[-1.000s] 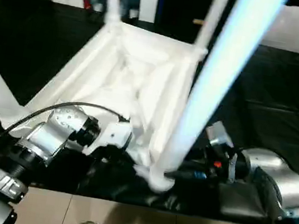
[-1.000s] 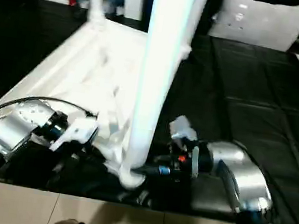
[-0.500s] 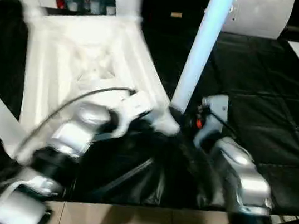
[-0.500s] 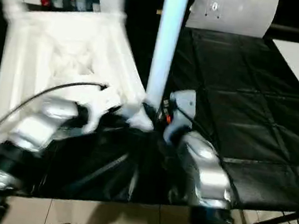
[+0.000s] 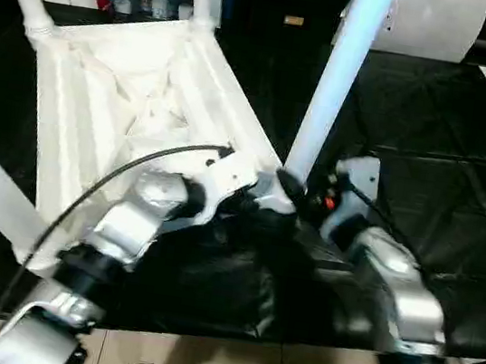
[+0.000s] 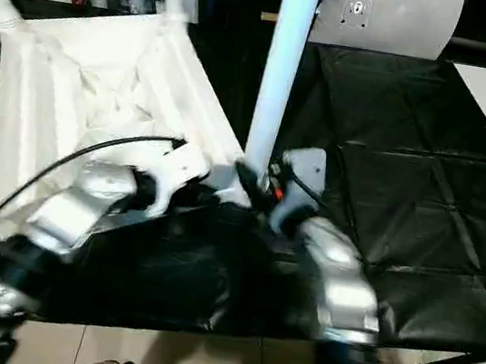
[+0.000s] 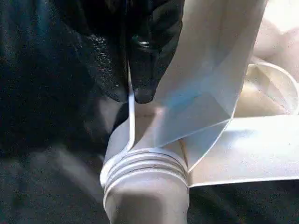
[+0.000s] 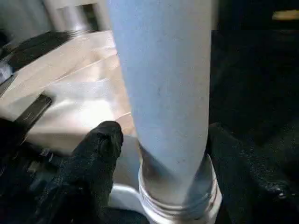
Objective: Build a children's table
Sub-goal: Rotate leg to tighten
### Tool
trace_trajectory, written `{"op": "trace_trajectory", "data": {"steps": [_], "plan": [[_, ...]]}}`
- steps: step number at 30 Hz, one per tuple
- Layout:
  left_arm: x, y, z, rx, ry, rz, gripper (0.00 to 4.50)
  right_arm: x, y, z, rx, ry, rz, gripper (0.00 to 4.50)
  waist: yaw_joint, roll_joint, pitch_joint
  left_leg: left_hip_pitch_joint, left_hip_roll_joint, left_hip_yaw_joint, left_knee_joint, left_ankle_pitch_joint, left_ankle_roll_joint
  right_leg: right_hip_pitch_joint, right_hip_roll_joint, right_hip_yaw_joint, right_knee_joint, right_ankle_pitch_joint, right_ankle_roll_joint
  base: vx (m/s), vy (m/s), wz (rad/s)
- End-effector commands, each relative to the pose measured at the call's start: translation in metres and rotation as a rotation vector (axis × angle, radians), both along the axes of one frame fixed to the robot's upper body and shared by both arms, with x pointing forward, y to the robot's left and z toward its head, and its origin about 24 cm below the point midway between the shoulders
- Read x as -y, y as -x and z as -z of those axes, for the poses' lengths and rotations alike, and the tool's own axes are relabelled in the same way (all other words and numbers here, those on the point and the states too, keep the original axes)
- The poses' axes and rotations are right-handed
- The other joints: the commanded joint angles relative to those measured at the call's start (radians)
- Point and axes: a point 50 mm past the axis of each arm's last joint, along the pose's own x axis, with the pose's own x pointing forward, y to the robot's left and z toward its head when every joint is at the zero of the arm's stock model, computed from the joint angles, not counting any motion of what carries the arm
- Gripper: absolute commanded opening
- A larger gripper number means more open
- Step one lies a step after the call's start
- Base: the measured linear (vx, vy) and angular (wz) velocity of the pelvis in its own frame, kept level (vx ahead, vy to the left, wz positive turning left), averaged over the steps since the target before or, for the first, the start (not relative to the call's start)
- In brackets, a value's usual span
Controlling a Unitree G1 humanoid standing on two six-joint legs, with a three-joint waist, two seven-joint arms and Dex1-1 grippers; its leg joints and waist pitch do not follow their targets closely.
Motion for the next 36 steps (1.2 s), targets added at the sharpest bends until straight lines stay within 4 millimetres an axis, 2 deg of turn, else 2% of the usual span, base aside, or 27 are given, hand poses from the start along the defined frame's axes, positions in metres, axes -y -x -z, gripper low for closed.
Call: {"op": "trace_trajectory", "data": {"steps": [1, 3, 4, 6, 11, 12, 13, 15, 17, 18, 19, 21, 26, 27, 28, 32, 33, 36], "plan": [[0.004, 0.013, 0.005, -0.024, 0.056, 0.184, 0.00, 0.004, 0.005, 0.002, 0.003, 0.032, -0.172, 3.44, 0.008, -0.012, -0.061, 0.006, 0.057, -0.013, -0.047, -0.028, 0.147, 0.068, -0.079, 0.044, -0.059, 0.038, -0.267, 0.000, 0.000, 0.00], [0.001, 0.015, 0.007, -0.029, 0.044, 0.211, 0.00, 0.008, 0.006, 0.001, 0.007, 0.041, -0.199, 3.50, 0.011, -0.011, -0.060, 0.005, 0.059, -0.012, -0.049, -0.039, 0.141, 0.065, -0.080, 0.045, -0.063, 0.003, -0.264, 0.000, 0.000, 0.00], [-0.005, 0.020, 0.009, -0.053, 0.042, 0.263, 0.00, 0.014, 0.006, -0.001, 0.010, 0.051, -0.262, 3.69, 0.014, -0.010, -0.062, 0.010, 0.059, -0.011, -0.048, -0.043, 0.137, 0.063, -0.080, 0.045, -0.062, -0.008, -0.266, 0.000, 0.000, 0.00], [-0.011, 0.025, 0.010, -0.091, 0.044, 0.328, 0.00, 0.021, 0.007, -0.004, 0.008, 0.081, -0.333, 3.84, 0.015, -0.015, -0.061, 0.008, 0.062, -0.012, -0.049, -0.034, 0.141, 0.063, -0.081, 0.044, -0.059, -0.002, -0.269, 0.000, 0.000, 0.00], [-0.029, 0.036, 0.013, -0.150, -0.043, 0.469, 0.00, 0.028, 0.017, -0.011, -0.027, 0.122, -0.570, 3.84, 0.021, -0.014, -0.062, 0.009, 0.063, -0.013, -0.045, -0.019, 0.164, 0.060, -0.080, 0.041, -0.051, 0.024, -0.281, 0.000, 0.000, 0.00], [-0.034, 0.038, 0.014, -0.171, -0.066, 0.512, 0.00, 0.030, 0.021, -0.013, -0.042, 0.136, -0.668, 3.84, 0.020, -0.018, -0.062, 0.007, 0.065, -0.013, -0.044, -0.004, 0.170, 0.060, -0.079, 0.039, -0.048, 0.039, -0.285, 0.000, 0.000, 0.00], [-0.035, 0.038, 0.014, -0.174, -0.071, 0.520, 0.00, 0.030, 0.022, -0.013, -0.046, 0.141, -0.688, 3.84, 0.022, -0.017, -0.064, 0.008, 0.065, -0.013, -0.043, -0.003, 0.172, 0.061, -0.079, 0.038, -0.046, 0.042, -0.287, 0.000, 0.000, 0.00], [-0.038, 0.039, 0.014, -0.188, -0.086, 0.546, 0.00, 0.031, 0.025, -0.013, -0.063, 0.154, -0.755, 3.84, 0.025, -0.015, -0.064, 0.007, 0.067, -0.011, -0.042, -0.003, 0.172, 0.060, -0.082, 0.038, -0.045, 0.044, -0.292, 0.000, 0.000, 0.00], [-0.040, 0.040, 0.013, -0.198, -0.107, 0.589, 0.00, 0.029, 0.026, -0.011, -0.082, 0.161, -0.829, 3.84, 0.026, -0.019, -0.060, 0.005, 0.067, -0.011, -0.042, -0.017, 0.169, 0.058, -0.081, 0.036, -0.047, 0.020, -0.293, 0.000, 0.000, 0.00], [-0.040, 0.041, 0.013, -0.201, -0.111, 0.603, 0.00, 0.028, 0.026, -0.011, -0.088, 0.162, -0.853, 3.58, 0.026, -0.018, -0.059, 0.005, 0.068, -0.010, -0.043, -0.033, 0.161, 0.057, -0.083, 0.037, -0.050, -0.009, -0.291, 0.000, 0.000, 0.00], [-0.039, 0.042, 0.013, -0.204, -0.115, 0.630, 0.00, 0.026, 0.026, -0.008, -0.100, 0.171, -0.886, 3.58, 0.029, -0.018, -0.058, 0.008, 0.070, -0.010, -0.044, -0.046, 0.146, 0.055, -0.084, 0.037, -0.052, -0.039, -0.290, 0.000, 0.000, 0.00], [-0.038, 0.042, 0.013, -0.205, -0.114, 0.639, 0.00, 0.024, 0.025, -0.007, -0.103, 0.174, -0.896, 3.45, 0.031, -0.017, -0.059, 0.011, 0.070, -0.010, -0.044, -0.044, 0.140, 0.053, -0.083, 0.037, -0.052, -0.040, -0.294, 0.000, 0.000, 0.00], [-0.034, 0.042, 0.012, -0.202, -0.116, 0.671, 0.00, 0.019, 0.023, -0.005, -0.112, 0.170, -0.927, 3.04, 0.041, -0.019, -0.060, 0.010, 0.070, -0.009, -0.042, -0.014, 0.143, 0.054, -0.082, 0.037, -0.044, 0.013, -0.302, 0.000, 0.000, 0.00], [-0.033, 0.043, 0.012, -0.202, -0.115, 0.678, 0.00, 0.017, 0.022, -0.005, -0.113, 0.172, -0.937, 3.04, 0.041, -0.020, -0.060, 0.009, 0.070, -0.010, -0.043, -0.013, 0.142, 0.055, -0.083, 0.037, -0.044, 0.016, -0.302, 0.000, 0.000, 0.00], [-0.032, 0.043, 0.012, -0.201, -0.114, 0.684, 0.00, 0.015, 0.021, -0.004, -0.115, 0.173, -0.947, 2.78, 0.041, -0.019, -0.059, 0.009, 0.069, -0.010, -0.043, -0.013, 0.142, 0.054, -0.083, 0.037, -0.044, 0.017, -0.303, 0.000, 0.000, 0.00], [-0.030, 0.042, 0.012, -0.198, -0.113, 0.692, 0.00, 0.012, 0.020, -0.004, -0.117, 0.169, -0.975, 2.59, 0.043, -0.019, -0.057, 0.011, 0.070, -0.010, -0.044, -0.025, 0.135, 0.054, -0.084, 0.037, -0.045, 0.002, -0.304, 0.000, 0.000, 0.00], [-0.030, 0.042, 0.012, -0.197, -0.113, 0.693, 0.00, 0.011, 0.020, -0.004, -0.118, 0.165, -0.985, 2.35, 0.044, -0.019, -0.058, 0.011, 0.070, -0.010, -0.043, -0.021, 0.136, 0.055, -0.083, 0.037, -0.044, 0.007, -0.304, 0.000, 0.000, 0.00], [-0.030, 0.042, 0.012, -0.196, -0.112, 0.692, 0.00, 0.010, 0.021, -0.005, -0.122, 0.157, -0.999, 2.21, 0.046, -0.020, -0.058, 0.011, 0.071, -0.010, -0.043, -0.015, 0.140, 0.054, -0.083, 0.037, -0.043, 0.018, -0.304, 0.000, 0.000, 0.00]]}}
